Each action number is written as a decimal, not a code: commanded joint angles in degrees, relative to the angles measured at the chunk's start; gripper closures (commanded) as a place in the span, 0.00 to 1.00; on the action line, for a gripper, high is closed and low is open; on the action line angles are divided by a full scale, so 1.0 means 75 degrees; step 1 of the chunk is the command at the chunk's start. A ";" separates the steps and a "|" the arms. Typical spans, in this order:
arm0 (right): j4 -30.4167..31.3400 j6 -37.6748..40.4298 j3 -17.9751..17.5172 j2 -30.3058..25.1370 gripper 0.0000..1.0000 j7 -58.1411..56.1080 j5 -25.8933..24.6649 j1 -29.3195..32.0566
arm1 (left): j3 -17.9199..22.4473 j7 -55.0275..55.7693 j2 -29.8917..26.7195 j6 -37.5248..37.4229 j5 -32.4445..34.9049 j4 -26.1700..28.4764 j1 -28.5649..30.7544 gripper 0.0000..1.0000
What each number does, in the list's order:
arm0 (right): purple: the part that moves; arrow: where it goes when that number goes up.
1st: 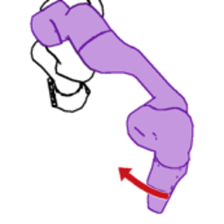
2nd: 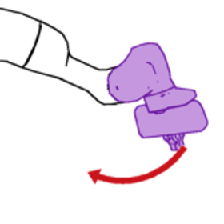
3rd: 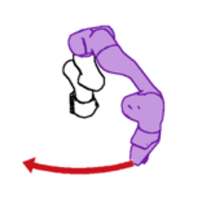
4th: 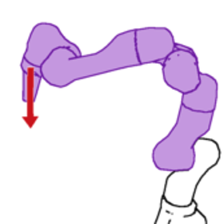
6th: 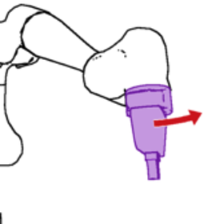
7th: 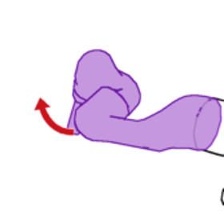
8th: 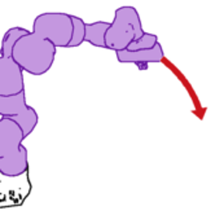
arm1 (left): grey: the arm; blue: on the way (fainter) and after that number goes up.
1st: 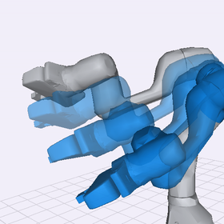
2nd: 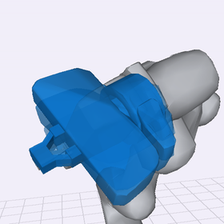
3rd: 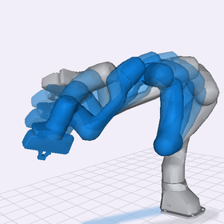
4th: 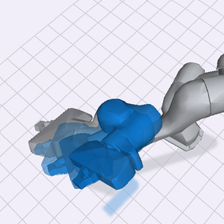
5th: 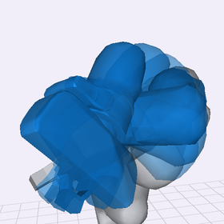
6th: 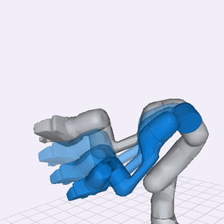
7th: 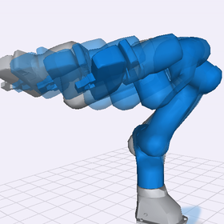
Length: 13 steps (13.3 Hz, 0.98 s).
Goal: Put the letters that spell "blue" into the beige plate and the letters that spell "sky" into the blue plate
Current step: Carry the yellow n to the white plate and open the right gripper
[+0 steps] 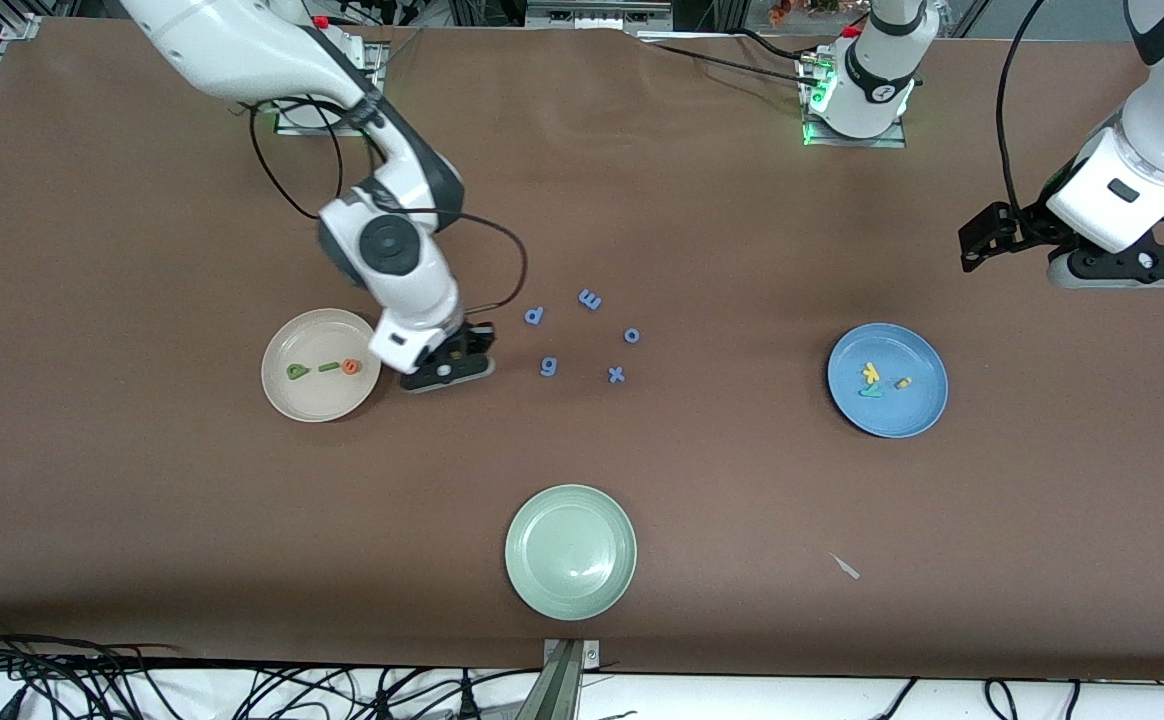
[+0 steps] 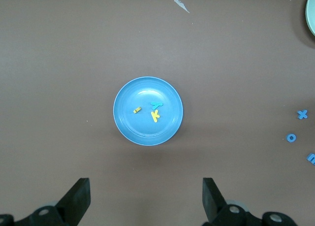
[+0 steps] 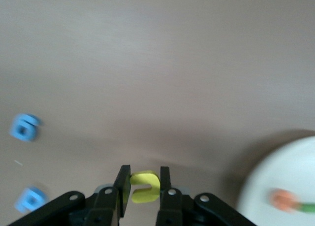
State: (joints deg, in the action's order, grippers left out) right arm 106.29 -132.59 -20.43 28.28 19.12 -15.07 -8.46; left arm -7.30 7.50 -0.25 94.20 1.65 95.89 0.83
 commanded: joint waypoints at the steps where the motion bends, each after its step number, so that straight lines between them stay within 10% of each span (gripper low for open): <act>1: 0.0183 0.0988 0.0519 -0.0629 0.83 -0.1385 0.0334 0.0190 | 0.0107 -0.0121 0.0104 -0.0196 0.0015 -0.0247 -0.0157 0.00; 5: 0.0615 0.1473 0.1468 -0.0923 0.75 -0.2734 0.0334 0.0366 | 0.0083 -0.0121 0.0116 -0.0314 0.0003 -0.0328 -0.0157 0.00; 13: 0.0806 0.1963 0.1692 -0.1824 0.00 -0.2713 0.1165 0.0542 | 0.0060 -0.0133 0.0151 -0.0395 0.0026 -0.0481 -0.0169 0.00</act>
State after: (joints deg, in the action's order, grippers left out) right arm 111.73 -120.11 -8.08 19.10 -0.58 -9.26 -4.78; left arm -7.30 7.50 -0.14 93.01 1.65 94.41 0.22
